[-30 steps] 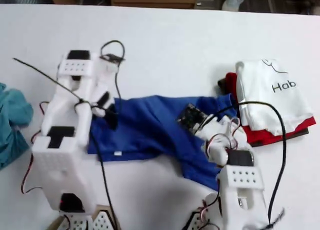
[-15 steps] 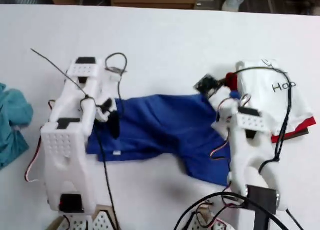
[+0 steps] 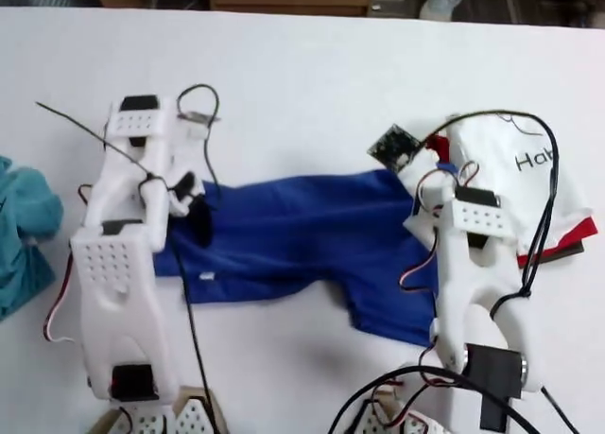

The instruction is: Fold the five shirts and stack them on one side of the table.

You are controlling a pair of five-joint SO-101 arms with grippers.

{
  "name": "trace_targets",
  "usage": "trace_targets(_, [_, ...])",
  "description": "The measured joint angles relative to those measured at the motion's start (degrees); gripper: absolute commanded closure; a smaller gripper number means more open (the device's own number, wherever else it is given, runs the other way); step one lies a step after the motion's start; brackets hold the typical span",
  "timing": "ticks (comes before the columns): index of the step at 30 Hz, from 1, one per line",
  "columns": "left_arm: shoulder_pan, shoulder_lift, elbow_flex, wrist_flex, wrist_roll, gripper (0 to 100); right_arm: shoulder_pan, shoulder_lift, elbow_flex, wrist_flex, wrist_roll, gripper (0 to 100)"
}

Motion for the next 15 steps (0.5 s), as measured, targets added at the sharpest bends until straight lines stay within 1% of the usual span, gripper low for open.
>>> trace_targets(5, [2.8, -10.6, 11.1, 0.0, 1.6, 71, -0.3, -0.2, -7.7, 10.7, -0.4, 76.5])
trace_targets(9, [2.9, -22.7, 22.3, -0.5, 0.4, 71, -2.8, -4.7, -8.4, 16.9, -0.4, 76.5])
trace_targets(13, [2.8, -35.1, 36.2, -6.4, -0.2, 71, -3.8, -12.5, -3.5, 17.0, -0.3, 76.5])
trace_targets(15, [3.1, -38.1, 43.3, -10.7, -0.2, 71, -3.2, -15.6, -0.3, 16.6, -0.3, 76.5])
